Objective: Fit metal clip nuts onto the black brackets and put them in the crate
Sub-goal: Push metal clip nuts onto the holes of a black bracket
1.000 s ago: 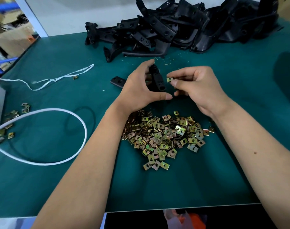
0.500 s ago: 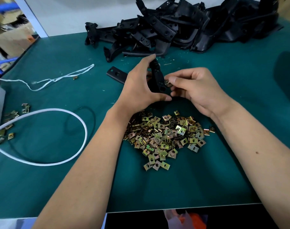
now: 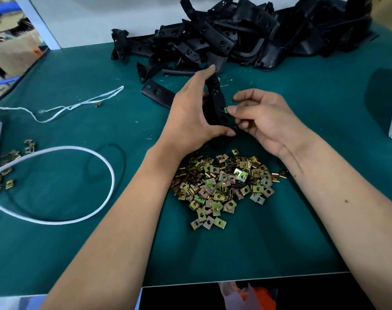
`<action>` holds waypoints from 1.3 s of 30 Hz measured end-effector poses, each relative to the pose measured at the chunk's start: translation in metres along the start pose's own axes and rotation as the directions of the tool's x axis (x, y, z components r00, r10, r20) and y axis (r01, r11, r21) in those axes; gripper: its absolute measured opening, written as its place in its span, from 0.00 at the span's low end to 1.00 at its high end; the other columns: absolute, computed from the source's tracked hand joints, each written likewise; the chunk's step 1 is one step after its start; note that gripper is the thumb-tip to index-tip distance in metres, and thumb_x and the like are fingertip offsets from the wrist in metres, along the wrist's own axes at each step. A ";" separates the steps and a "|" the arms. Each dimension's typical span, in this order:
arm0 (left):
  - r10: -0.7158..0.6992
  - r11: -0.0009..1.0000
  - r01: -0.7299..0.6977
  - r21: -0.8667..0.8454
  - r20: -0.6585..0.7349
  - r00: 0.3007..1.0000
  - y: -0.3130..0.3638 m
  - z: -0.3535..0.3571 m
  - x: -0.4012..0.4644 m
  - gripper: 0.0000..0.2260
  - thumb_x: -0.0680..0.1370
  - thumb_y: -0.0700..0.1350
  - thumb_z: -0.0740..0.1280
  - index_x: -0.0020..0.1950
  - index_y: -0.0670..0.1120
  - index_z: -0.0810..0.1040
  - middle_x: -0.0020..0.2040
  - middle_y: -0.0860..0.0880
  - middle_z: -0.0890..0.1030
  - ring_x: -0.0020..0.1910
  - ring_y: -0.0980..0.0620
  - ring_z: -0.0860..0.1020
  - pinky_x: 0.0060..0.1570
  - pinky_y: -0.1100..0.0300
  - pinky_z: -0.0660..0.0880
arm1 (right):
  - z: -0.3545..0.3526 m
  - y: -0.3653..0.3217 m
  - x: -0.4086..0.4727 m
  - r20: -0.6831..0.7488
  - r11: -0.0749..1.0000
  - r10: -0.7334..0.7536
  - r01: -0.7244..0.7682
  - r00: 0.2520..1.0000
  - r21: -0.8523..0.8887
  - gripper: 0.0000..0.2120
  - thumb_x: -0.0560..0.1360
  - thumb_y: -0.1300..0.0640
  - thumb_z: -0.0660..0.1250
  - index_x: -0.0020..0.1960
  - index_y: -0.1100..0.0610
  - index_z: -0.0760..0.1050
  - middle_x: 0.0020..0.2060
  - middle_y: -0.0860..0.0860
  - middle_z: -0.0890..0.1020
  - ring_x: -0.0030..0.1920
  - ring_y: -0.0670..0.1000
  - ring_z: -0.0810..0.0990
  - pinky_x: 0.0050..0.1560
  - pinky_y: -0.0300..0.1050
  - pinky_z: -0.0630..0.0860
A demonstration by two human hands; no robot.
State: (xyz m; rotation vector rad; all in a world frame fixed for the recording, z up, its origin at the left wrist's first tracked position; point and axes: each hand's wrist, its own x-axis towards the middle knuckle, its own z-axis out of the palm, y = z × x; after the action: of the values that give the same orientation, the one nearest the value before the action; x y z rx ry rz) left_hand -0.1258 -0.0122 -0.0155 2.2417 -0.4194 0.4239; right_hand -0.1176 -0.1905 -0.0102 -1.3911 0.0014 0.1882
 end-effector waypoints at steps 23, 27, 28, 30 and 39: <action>-0.153 0.981 0.167 0.100 -0.136 0.979 -0.014 -0.010 0.000 0.56 0.59 0.62 0.84 0.80 0.48 0.63 0.74 0.49 0.73 0.66 0.53 0.75 0.65 0.61 0.73 | -0.028 -0.006 0.007 0.227 0.420 -0.221 0.302 0.949 -0.856 0.07 0.73 0.45 0.77 0.45 0.46 0.83 0.37 0.41 0.83 0.37 0.36 0.79 0.38 0.29 0.72; -0.130 0.982 0.142 0.124 -0.098 0.987 -0.011 -0.008 0.000 0.55 0.60 0.62 0.84 0.80 0.47 0.63 0.74 0.49 0.72 0.66 0.53 0.75 0.65 0.62 0.72 | -0.026 -0.008 0.008 0.305 0.336 -0.145 0.337 0.941 -0.880 0.09 0.70 0.50 0.81 0.45 0.51 0.83 0.34 0.42 0.80 0.33 0.32 0.76 0.33 0.25 0.67; -0.123 0.982 0.134 0.130 -0.090 0.988 -0.010 -0.007 0.000 0.55 0.60 0.61 0.84 0.80 0.47 0.63 0.74 0.49 0.72 0.68 0.52 0.74 0.66 0.61 0.72 | -0.026 -0.008 0.008 0.306 0.332 -0.155 0.342 0.939 -0.879 0.09 0.70 0.51 0.81 0.44 0.51 0.83 0.34 0.41 0.79 0.34 0.32 0.76 0.33 0.25 0.67; -0.109 0.983 0.118 0.138 -0.070 0.992 -0.009 -0.007 0.000 0.54 0.60 0.61 0.84 0.80 0.47 0.63 0.74 0.50 0.72 0.70 0.50 0.73 0.68 0.58 0.72 | -0.026 -0.006 0.007 0.300 0.332 -0.183 0.346 0.936 -0.878 0.09 0.71 0.52 0.80 0.44 0.50 0.80 0.35 0.41 0.79 0.34 0.36 0.77 0.33 0.24 0.67; -0.081 0.989 0.082 0.120 -0.017 0.997 -0.004 -0.005 -0.002 0.55 0.59 0.61 0.85 0.79 0.46 0.64 0.72 0.48 0.75 0.69 0.49 0.75 0.69 0.50 0.74 | -0.020 0.006 0.012 0.115 0.658 -0.332 0.317 0.936 -0.683 0.07 0.72 0.54 0.80 0.41 0.50 0.82 0.30 0.47 0.83 0.28 0.43 0.81 0.31 0.35 0.75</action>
State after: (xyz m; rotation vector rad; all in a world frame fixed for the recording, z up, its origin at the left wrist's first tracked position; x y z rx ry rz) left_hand -0.1263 -0.0053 -0.0159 2.3631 -0.3015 0.4300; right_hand -0.1044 -0.2078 -0.0213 -2.1266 -0.3381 -0.1559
